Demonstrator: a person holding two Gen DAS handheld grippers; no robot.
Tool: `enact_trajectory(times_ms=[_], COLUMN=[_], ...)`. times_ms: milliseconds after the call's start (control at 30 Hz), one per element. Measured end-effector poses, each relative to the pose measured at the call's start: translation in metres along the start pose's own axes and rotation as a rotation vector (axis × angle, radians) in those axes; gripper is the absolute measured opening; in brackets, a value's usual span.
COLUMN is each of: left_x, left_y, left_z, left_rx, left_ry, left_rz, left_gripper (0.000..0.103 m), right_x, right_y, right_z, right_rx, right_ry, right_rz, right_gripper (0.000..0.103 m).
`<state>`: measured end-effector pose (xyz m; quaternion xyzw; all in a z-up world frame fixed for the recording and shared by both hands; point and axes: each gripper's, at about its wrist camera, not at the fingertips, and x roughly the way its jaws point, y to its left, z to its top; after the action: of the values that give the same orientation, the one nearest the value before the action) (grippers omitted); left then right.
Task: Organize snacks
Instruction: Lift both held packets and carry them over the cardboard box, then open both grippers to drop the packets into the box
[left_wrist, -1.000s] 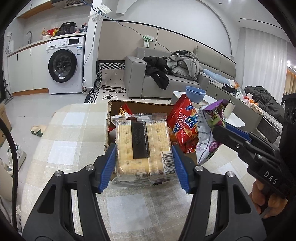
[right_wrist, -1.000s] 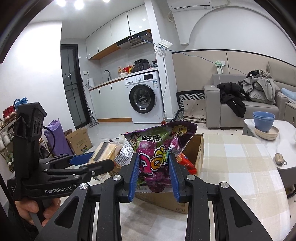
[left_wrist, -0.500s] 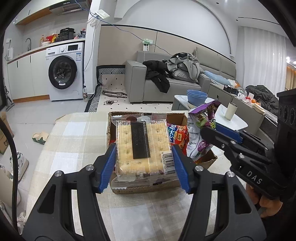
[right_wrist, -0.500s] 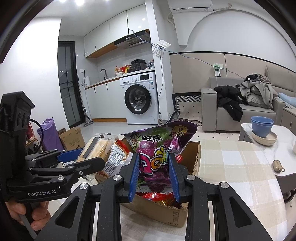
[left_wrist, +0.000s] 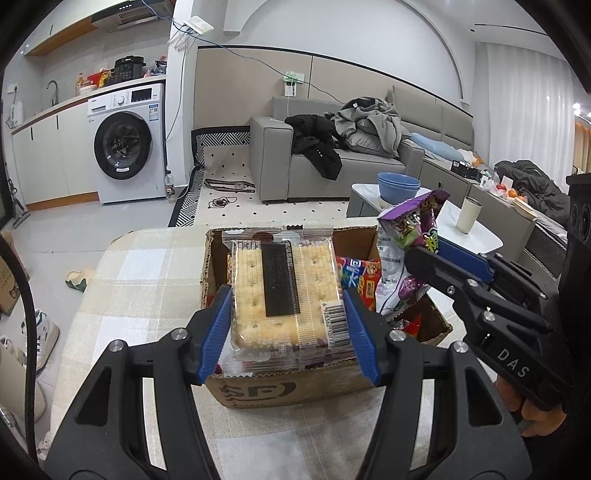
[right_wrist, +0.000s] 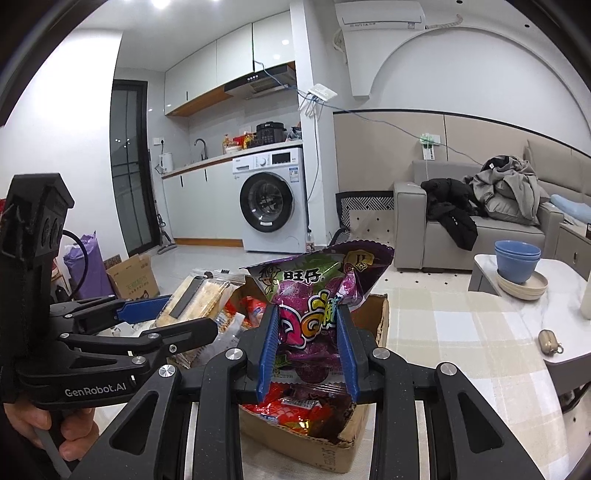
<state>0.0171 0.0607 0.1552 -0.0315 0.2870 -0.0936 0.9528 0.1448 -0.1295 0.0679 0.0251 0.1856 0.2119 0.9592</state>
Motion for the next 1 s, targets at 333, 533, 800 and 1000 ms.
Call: enact_trajectory(times_ms=[333,533,800,1000], left_x=[0.044,0.065,0.09,0.104], left_y=[-0.006,-0.004,-0.001,0.001], left_z=[0.014,0.022,0.021,0.021], left_rx=[0.03,0.024,0.048,0.051], left_ry=[0.011,0.017,0.034,0.04], left_rz=[0.026,0.036,0.064,0.083], left_gripper=[0.057,0.056,0.056,0.056], right_x=[0.027,0.038,0.044,0.046], right_y=[0.003,0.003,0.007,0.004], right_z=[0.002,0.001,0.002,0.003], right_rx=[-0.051,-0.07,-0.078,-0.076], right_ry=[0.04,0.059,0.085,0.106], right_rz=[-0.003,0.002,0.019,0.024], right_gripper=[0.031,0.031,0.031,0.031])
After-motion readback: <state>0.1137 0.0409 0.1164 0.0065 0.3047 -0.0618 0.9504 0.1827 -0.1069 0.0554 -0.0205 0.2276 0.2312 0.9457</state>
